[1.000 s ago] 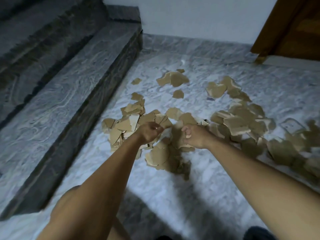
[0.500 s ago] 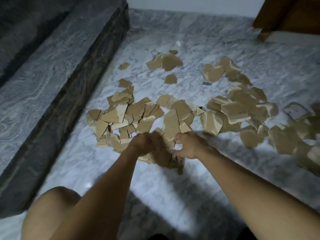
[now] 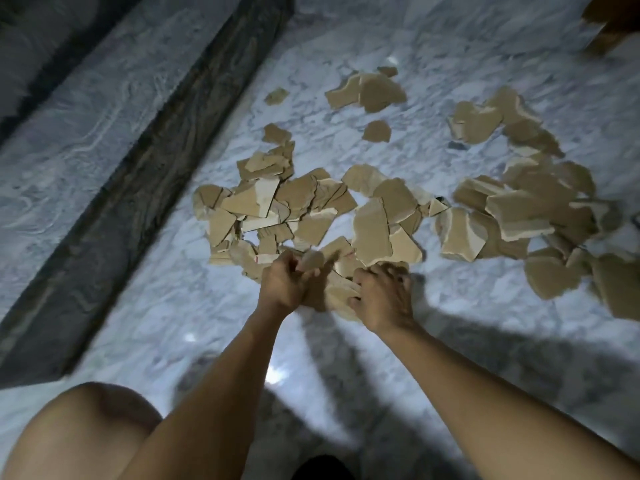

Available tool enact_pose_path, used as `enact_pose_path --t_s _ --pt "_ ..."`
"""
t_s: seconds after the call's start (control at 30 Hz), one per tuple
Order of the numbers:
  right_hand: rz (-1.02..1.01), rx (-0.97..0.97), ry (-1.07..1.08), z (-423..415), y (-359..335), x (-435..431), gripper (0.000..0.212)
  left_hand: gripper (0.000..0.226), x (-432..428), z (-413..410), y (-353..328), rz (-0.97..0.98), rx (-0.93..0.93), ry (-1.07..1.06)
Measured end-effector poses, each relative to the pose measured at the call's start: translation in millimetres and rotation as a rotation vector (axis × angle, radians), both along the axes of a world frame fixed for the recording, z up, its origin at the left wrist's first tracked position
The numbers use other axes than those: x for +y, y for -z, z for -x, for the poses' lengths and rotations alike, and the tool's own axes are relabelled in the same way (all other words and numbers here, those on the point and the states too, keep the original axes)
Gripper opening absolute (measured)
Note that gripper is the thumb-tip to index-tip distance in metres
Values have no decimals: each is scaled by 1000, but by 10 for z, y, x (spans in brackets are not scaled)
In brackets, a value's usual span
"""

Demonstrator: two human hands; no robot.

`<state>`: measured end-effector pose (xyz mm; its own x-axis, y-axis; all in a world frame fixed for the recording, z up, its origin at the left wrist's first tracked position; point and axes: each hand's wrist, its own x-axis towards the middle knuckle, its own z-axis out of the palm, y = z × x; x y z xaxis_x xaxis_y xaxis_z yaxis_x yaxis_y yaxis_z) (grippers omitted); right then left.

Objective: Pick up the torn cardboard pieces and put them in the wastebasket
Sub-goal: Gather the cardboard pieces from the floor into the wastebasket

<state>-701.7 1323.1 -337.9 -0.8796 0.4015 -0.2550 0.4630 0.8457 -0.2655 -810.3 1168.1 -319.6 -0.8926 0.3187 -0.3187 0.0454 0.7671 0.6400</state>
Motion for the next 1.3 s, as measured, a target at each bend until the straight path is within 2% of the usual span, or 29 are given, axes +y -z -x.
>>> enact_pose_path --t_s 0.07,0.17,0.27,0.33,0.37,0.47,0.5,0.6,0.67,0.77,0.8,0.83,0.9,0.93,1.0,1.1,1.2,1.3 --pt "191 -5 113 11 -88 147 18 23 -33 81 -137 -39 -29 -41" --pt "556 2 224 54 -306 422 24 28 -97 243 -294 42 -59 -12" --pt "590 10 218 62 -523 708 25 27 -54 294 -374 92 -263 204" --pt "539 -79 133 34 -609 830 19 29 4 253 -335 158 -297 317" --pt "513 -141 77 10 -631 847 21 34 36 229 -264 195 -254 366" --pt "511 -274 -13 -33 -542 752 20 91 126 97 -7 396 -119 478" --pt "501 -288 -20 -32 -483 686 19 96 136 55 129 460 -61 492" --pt "327 -275 -78 -52 -264 439 19 75 92 -89 264 472 58 412" --pt "215 -282 -81 -114 -143 272 37 67 55 -161 246 422 75 369" --pt "210 -277 -11 -181 -38 153 73 47 -12 -197 185 308 19 286" --pt "219 -293 -5 -184 -35 162 80 50 -41 -191 153 269 -23 253" --pt "224 -317 -27 -177 -24 198 77 58 -79 -165 141 241 -56 242" --pt "260 -399 -103 -164 -53 301 52 68 -133 -110 113 224 -93 262" --pt "292 -436 -125 -163 -88 369 40 67 -148 -89 78 220 -108 278" --pt "327 -490 -134 -159 -169 541 31 67 -126 -55 -18 191 -143 289" --pt "411 -462 -88 -155 -311 809 30 78 -49 -9 -91 172 -142 355" --pt "541 -402 -21 -155 -502 973 58 56 29 -37 -170 195 -163 386" --pt "531 -541 -80 -117 -662 1121 57 49 81 -55 -192 277 -141 437"
